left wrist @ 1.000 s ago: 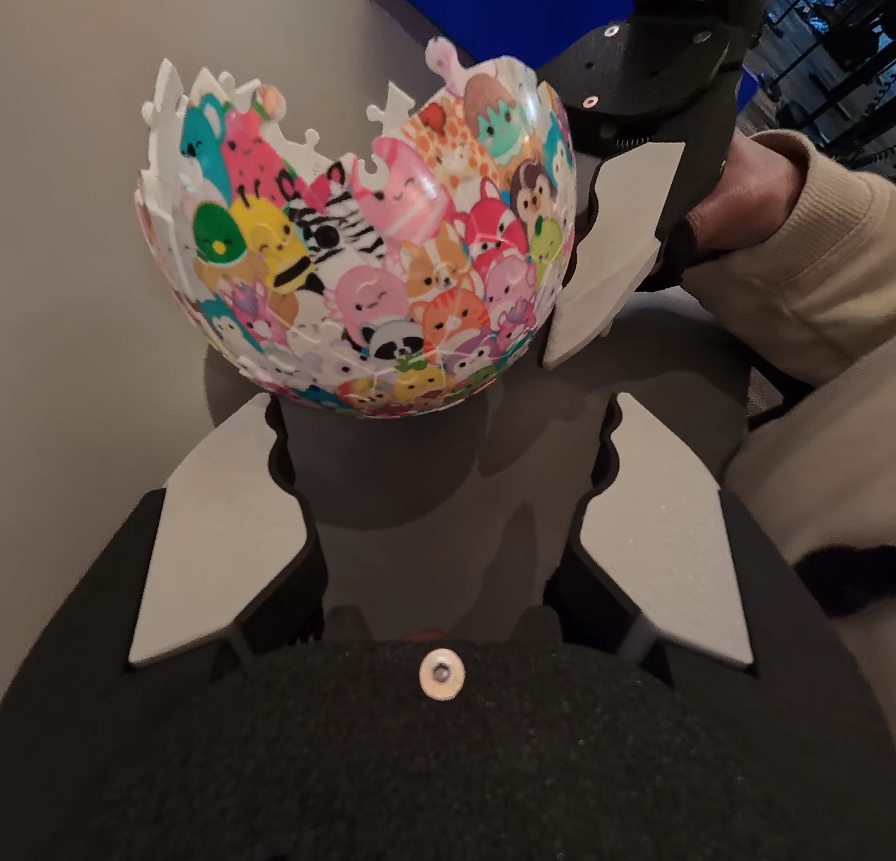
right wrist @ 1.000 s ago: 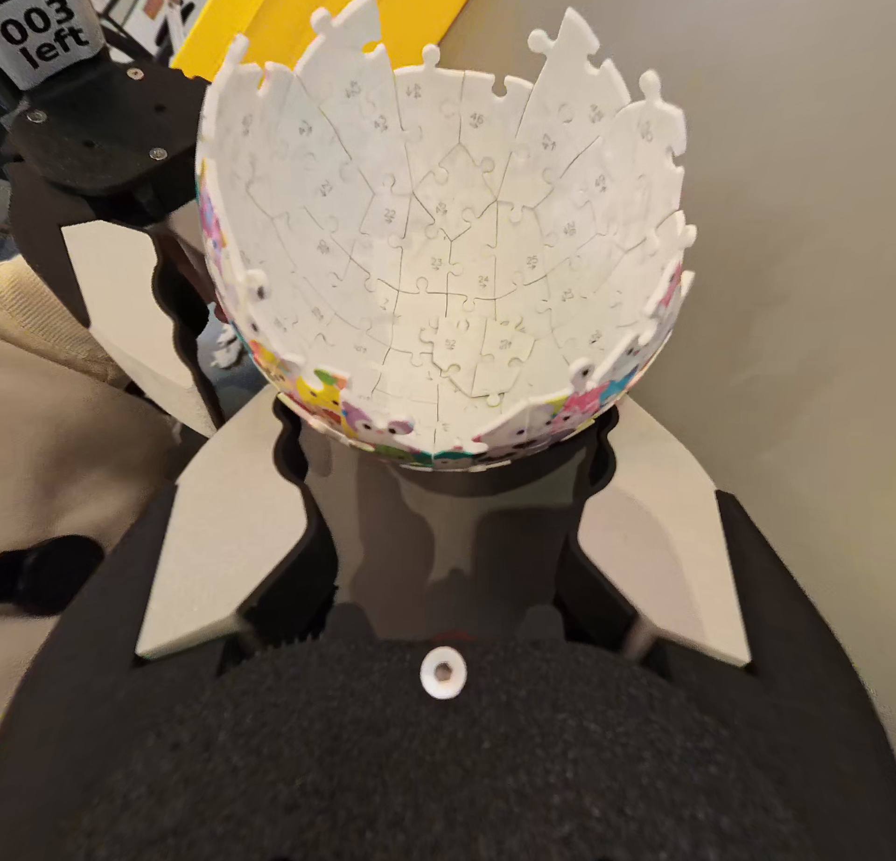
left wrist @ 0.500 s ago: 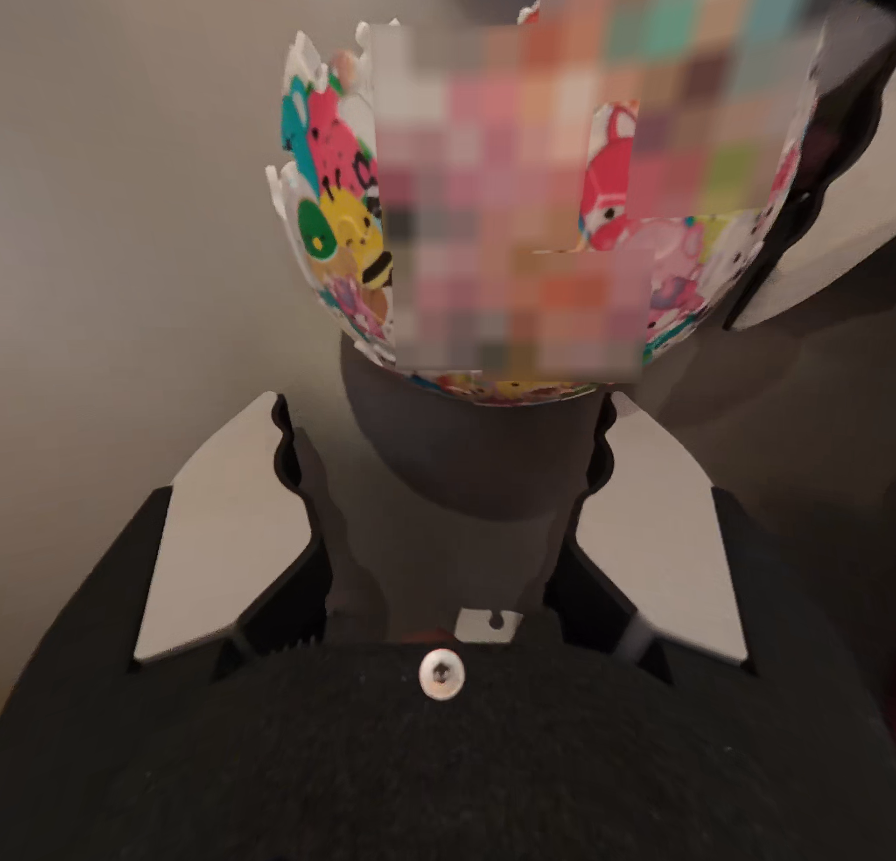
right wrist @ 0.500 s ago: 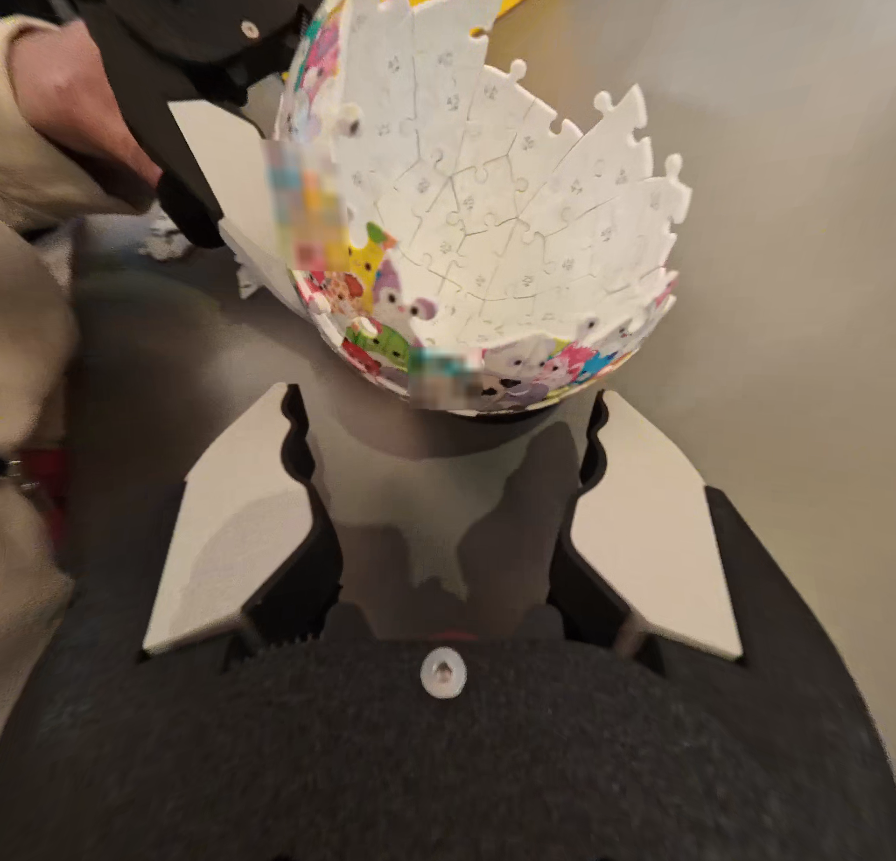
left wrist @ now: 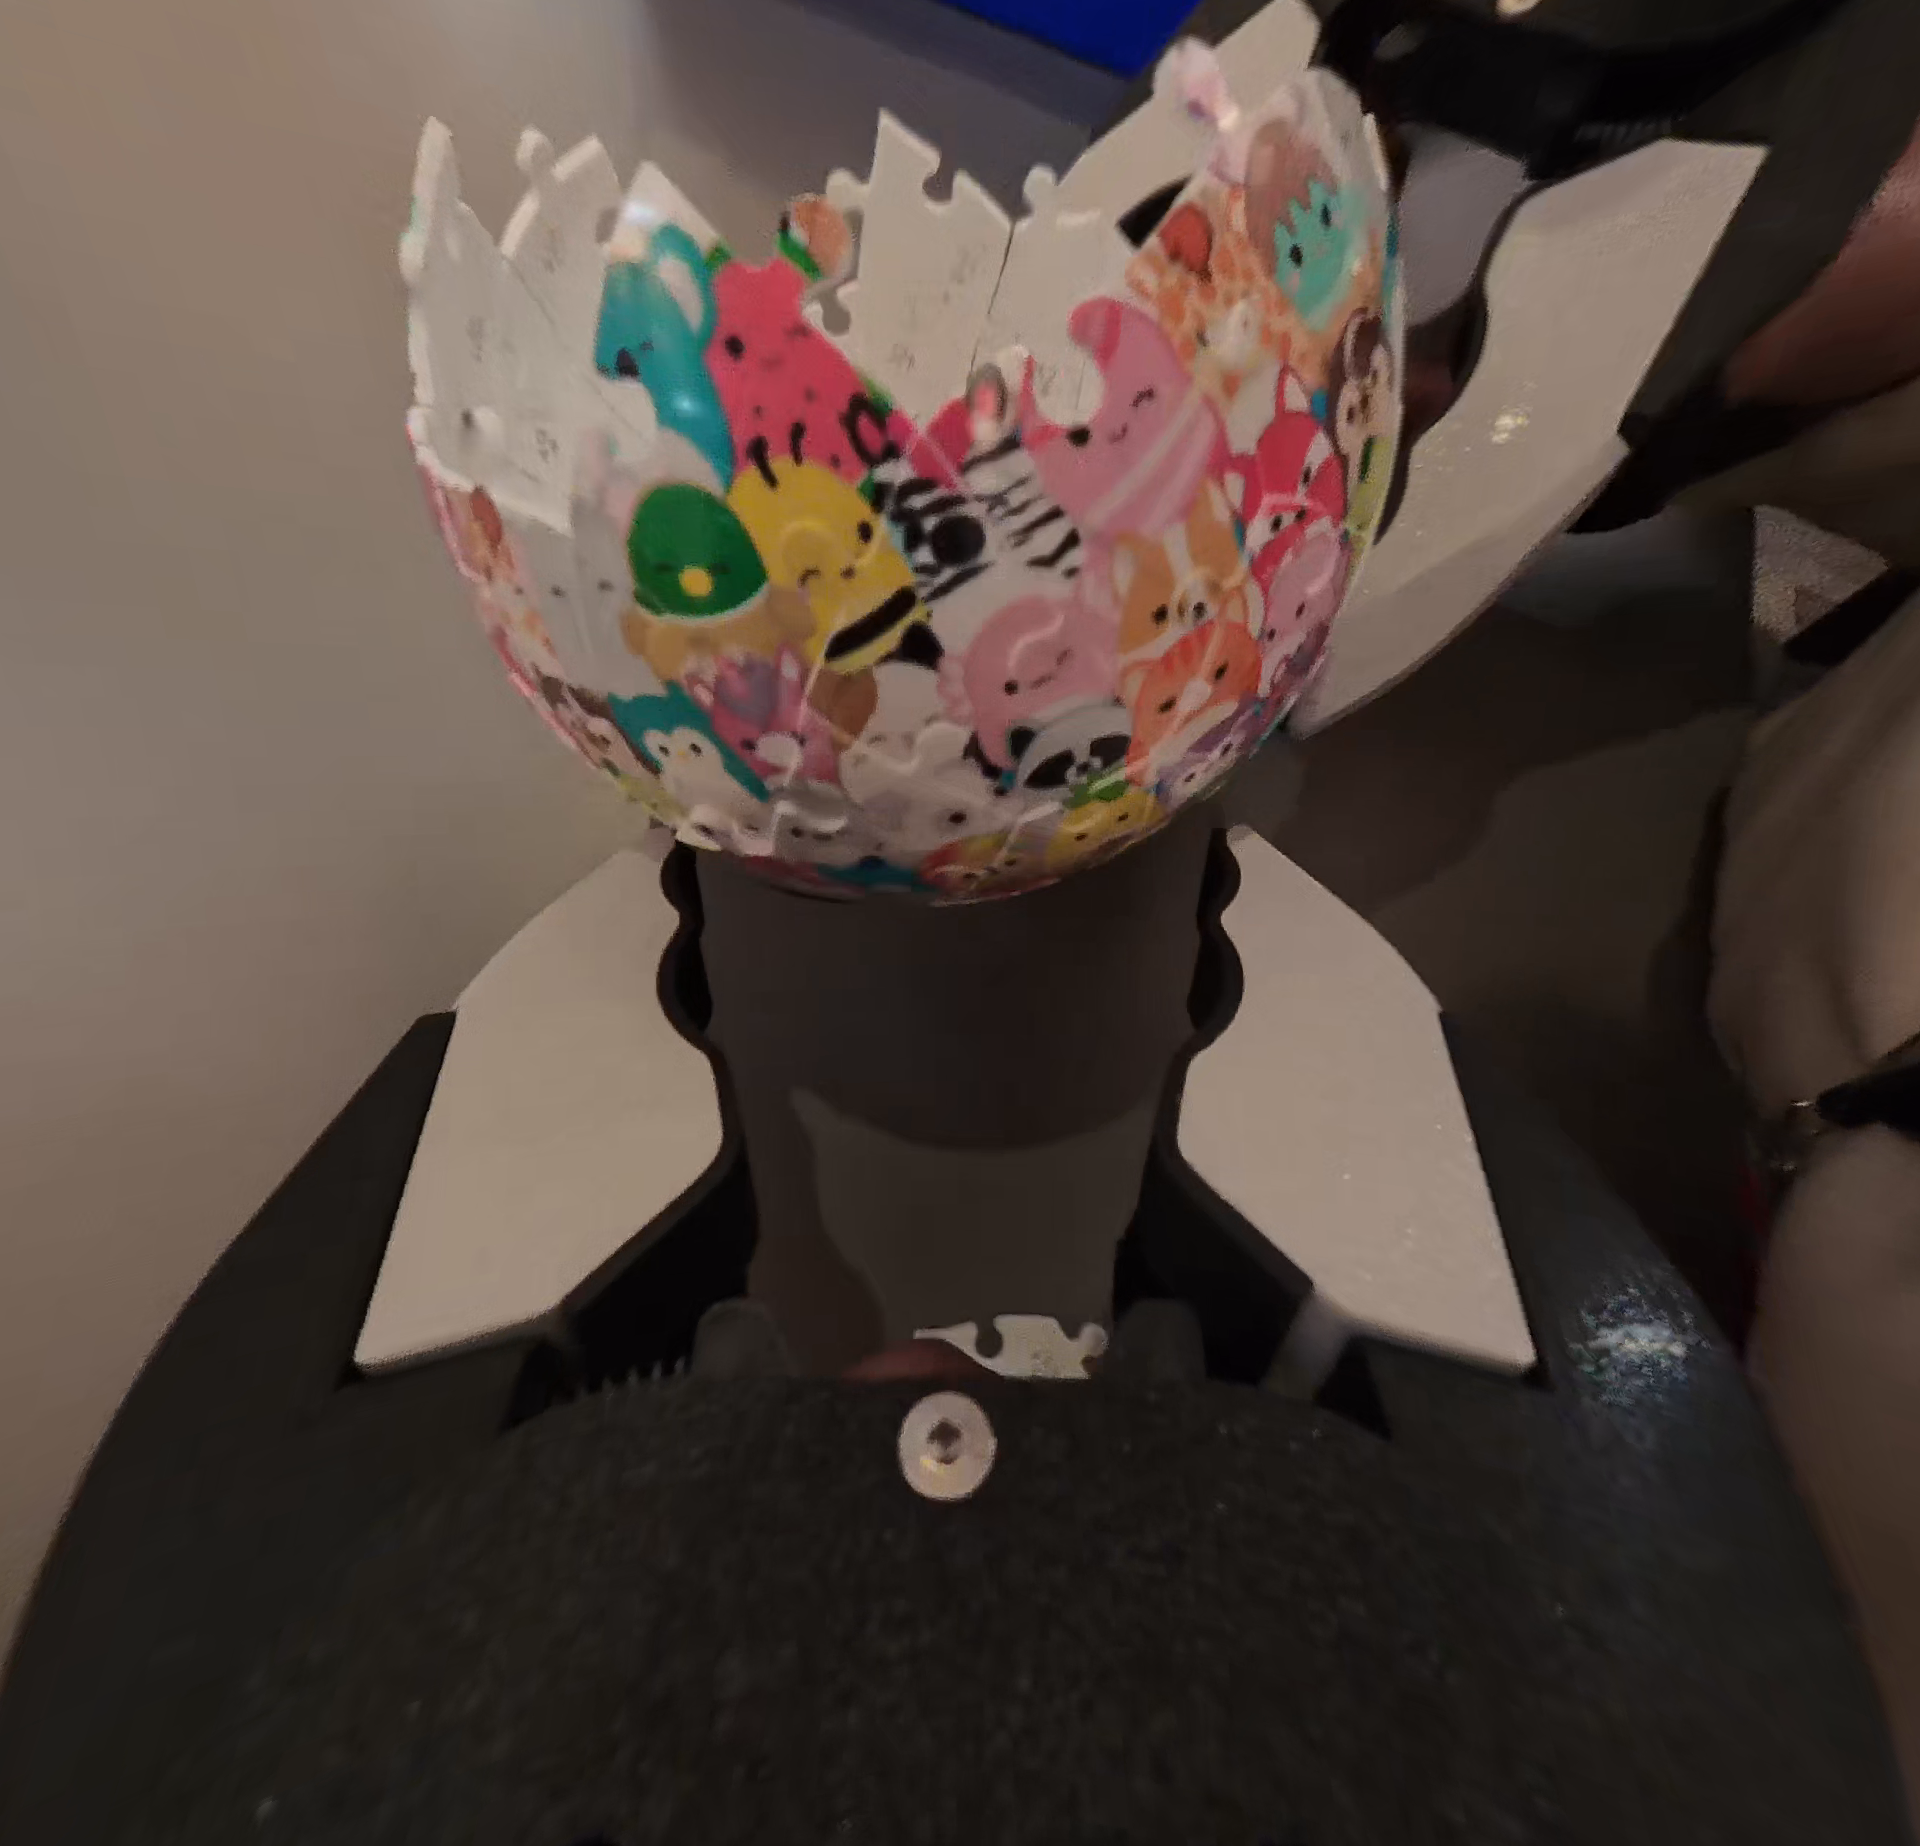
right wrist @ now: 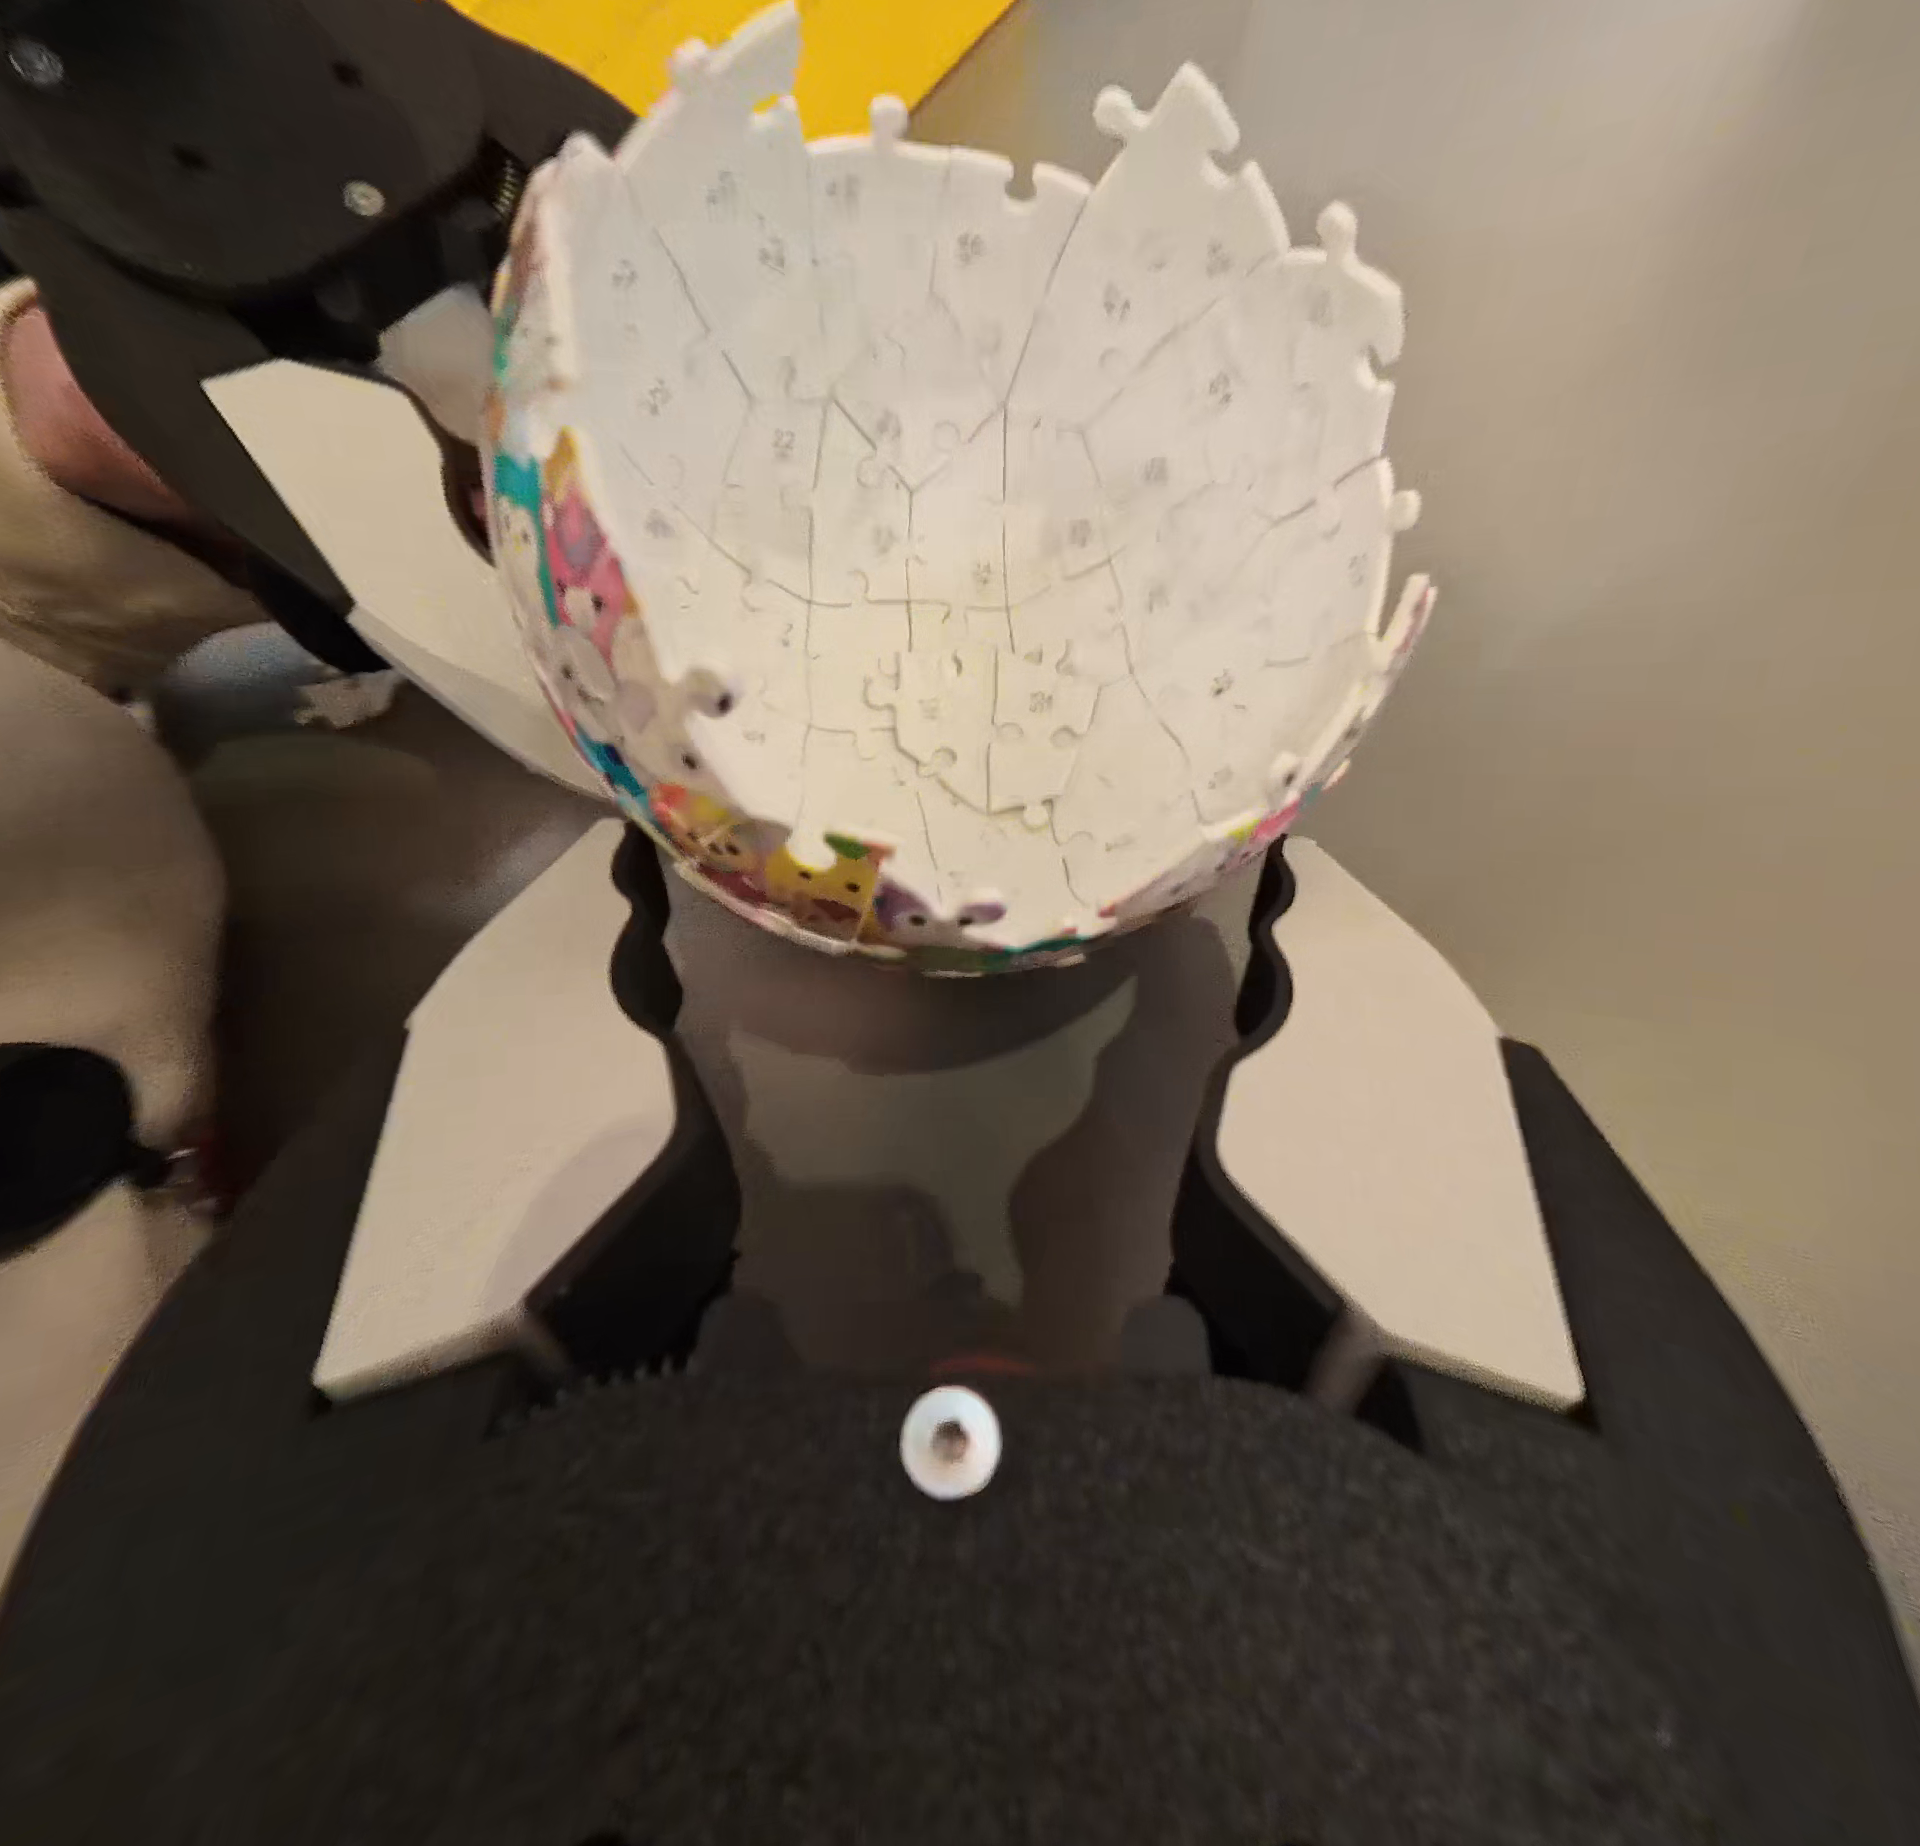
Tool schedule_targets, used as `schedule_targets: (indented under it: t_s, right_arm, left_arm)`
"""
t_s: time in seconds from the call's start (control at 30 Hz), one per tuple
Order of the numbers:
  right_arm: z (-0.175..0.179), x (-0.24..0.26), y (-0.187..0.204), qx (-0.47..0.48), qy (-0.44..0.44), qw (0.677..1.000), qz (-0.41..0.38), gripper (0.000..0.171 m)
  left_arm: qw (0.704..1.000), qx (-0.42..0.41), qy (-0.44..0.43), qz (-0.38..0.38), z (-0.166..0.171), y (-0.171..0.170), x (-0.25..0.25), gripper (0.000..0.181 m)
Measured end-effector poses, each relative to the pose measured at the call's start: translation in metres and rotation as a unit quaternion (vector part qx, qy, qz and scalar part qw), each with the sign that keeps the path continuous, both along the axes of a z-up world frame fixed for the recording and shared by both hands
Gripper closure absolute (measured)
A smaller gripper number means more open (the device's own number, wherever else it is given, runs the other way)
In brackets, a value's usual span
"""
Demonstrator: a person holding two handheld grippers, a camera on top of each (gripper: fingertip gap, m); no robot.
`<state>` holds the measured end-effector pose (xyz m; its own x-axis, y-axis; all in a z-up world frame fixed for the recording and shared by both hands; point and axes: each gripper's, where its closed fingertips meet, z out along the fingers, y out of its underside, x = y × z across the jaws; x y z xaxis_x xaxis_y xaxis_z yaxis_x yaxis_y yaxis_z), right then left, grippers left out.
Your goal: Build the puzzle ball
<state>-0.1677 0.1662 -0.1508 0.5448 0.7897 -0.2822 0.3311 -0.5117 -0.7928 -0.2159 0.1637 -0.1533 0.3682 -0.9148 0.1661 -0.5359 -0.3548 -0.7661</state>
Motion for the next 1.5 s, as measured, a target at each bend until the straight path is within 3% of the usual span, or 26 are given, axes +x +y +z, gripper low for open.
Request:
schedule_targets:
  t_s: [0.27, 0.5, 0.67, 0.93, 1.2, 1.37, 1.5]
  right_arm:
    - [0.004, -0.003, -0.015, -0.188, 0.073, 0.977, 0.063, 0.064]
    - [0.013, -0.006, -0.017, -0.279, 0.112, 0.949, 0.099, 0.064]
    - [0.011, -0.007, -0.014, -0.262, 0.098, 0.951, 0.132, 0.064]
    - [0.013, 0.000, -0.015, -0.117, 0.097, 0.977, 0.152, 0.061]
    - [-0.020, 0.018, -0.007, 0.061, -0.073, 0.993, 0.066, 0.063]
    - [-0.018, -0.001, -0.010, 0.118, -0.095, 0.988, 0.031, 0.071]
    - [-0.023, -0.003, -0.007, 0.094, -0.098, 0.990, 0.036, 0.073]
  left_arm:
    - [1.000, -0.026, -0.001, 0.018, 0.010, -0.014, -0.003, 0.089]
    - [0.998, -0.057, 0.000, 0.034, 0.008, -0.033, -0.007, 0.089]
    - [0.997, -0.060, 0.010, 0.042, 0.005, -0.030, -0.011, 0.096]
    - [0.996, -0.007, 0.078, 0.037, -0.017, -0.010, -0.024, 0.074]
    - [0.979, 0.079, 0.189, -0.008, -0.034, 0.001, -0.040, 0.080]
    - [0.987, 0.075, 0.138, -0.032, -0.028, 0.001, -0.023, 0.086]
    - [0.989, 0.077, 0.118, -0.040, -0.024, 0.004, -0.018, 0.087]
